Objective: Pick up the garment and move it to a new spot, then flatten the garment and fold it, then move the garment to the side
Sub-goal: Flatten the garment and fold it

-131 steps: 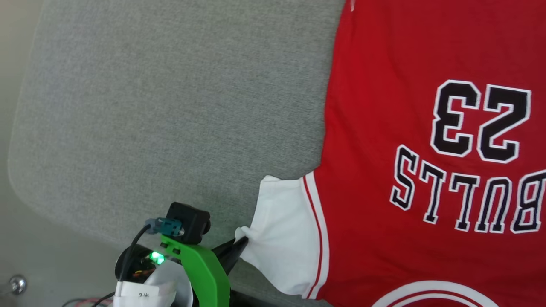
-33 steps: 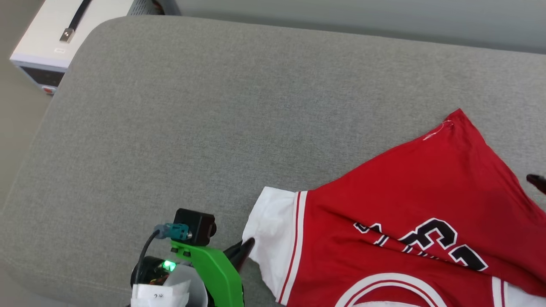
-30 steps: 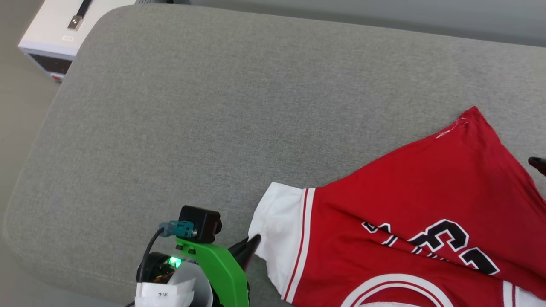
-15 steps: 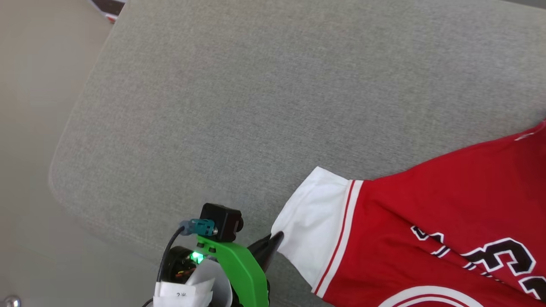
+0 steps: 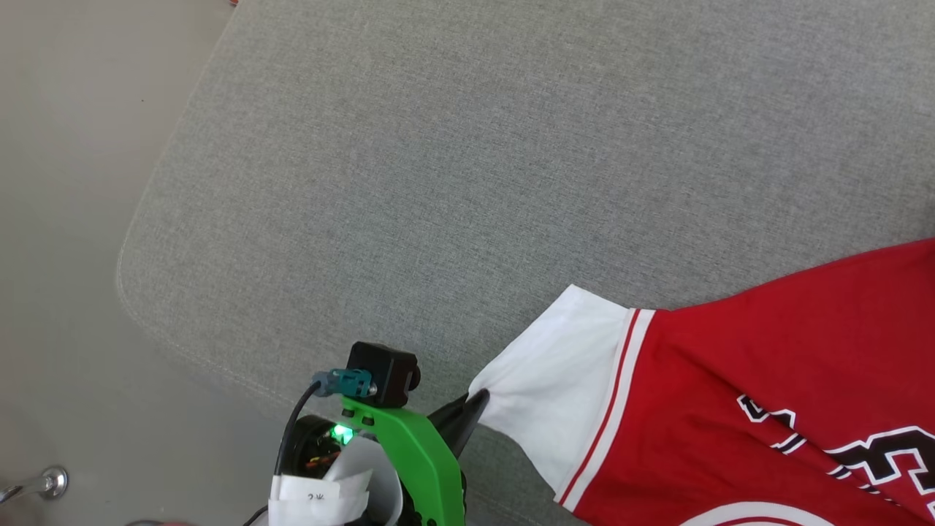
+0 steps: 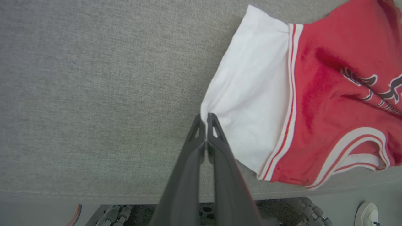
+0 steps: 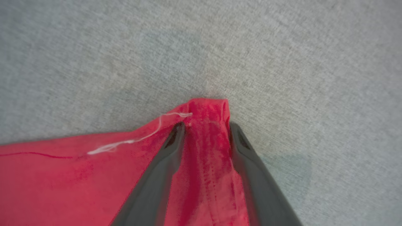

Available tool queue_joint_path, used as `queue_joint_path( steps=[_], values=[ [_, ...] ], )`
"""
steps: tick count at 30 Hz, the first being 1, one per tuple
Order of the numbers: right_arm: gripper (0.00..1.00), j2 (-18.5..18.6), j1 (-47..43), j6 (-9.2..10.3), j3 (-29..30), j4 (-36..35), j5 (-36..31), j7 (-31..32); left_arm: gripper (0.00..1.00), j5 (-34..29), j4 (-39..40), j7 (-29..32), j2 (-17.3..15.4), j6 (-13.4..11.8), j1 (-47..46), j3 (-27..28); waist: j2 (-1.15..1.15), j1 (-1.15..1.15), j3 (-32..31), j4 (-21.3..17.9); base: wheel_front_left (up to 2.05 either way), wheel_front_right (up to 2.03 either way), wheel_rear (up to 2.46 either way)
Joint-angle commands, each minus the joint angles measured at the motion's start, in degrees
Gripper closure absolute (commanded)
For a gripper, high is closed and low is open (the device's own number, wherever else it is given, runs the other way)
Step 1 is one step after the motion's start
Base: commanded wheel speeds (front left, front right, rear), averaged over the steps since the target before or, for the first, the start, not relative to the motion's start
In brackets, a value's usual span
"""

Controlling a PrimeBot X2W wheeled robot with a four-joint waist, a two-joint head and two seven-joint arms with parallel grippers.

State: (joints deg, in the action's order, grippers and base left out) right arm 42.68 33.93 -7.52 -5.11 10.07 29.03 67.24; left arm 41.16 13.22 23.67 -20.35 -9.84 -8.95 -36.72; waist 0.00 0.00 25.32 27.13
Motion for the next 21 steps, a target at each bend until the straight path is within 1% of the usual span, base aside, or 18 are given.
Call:
queue_joint_path(
  steps=[1, 7, 11, 16, 21],
  values=[
    [1.0, -1.5, -1.2, 0.03, -1.3, 1.3, 0.6, -0.7, 1.0, 0.0, -0.3, -0.4, 0.2, 0.0, -1.2, 0.2, 0.0, 0.0, -0.3, -0.1, 0.0, 0.0, 0.0],
    [1.0, -2.5, -0.2, 0.03, -1.3, 2.4, 1.5, -6.1, 1.0, 0.1, -0.6, -1.4, -0.1, -0.1, -1.2, 1.1, 0.0, 0.0, -2.6, -1.1, 0.0, 0.0, 0.0],
    [1.0, -3.7, 0.4, 0.03, -1.2, 3.3, 2.1, -10.8, 1.0, 0.1, -0.5, -2.2, -0.6, -0.3, -1.3, 2.1, 0.0, 0.0, -5.1, -2.5, 0.0, 0.0, 0.0],
    [1.0, -5.2, 0.7, 0.03, -0.9, 4.2, 3.3, -17.2, 1.0, -0.1, 0.3, -3.2, -2.0, -0.8, -1.4, 3.9, 0.0, 0.0, -9.0, -5.1, 0.0, 0.0, 0.0],
    [1.0, -5.7, 0.5, 0.03, -0.8, 4.2, 4.7, -22.6, 1.0, -0.5, 1.7, -4.6, -3.3, -1.5, -1.6, 6.1, 0.0, 0.0, -12.7, -8.2, 0.0, 0.0, 0.0]
  ],
)
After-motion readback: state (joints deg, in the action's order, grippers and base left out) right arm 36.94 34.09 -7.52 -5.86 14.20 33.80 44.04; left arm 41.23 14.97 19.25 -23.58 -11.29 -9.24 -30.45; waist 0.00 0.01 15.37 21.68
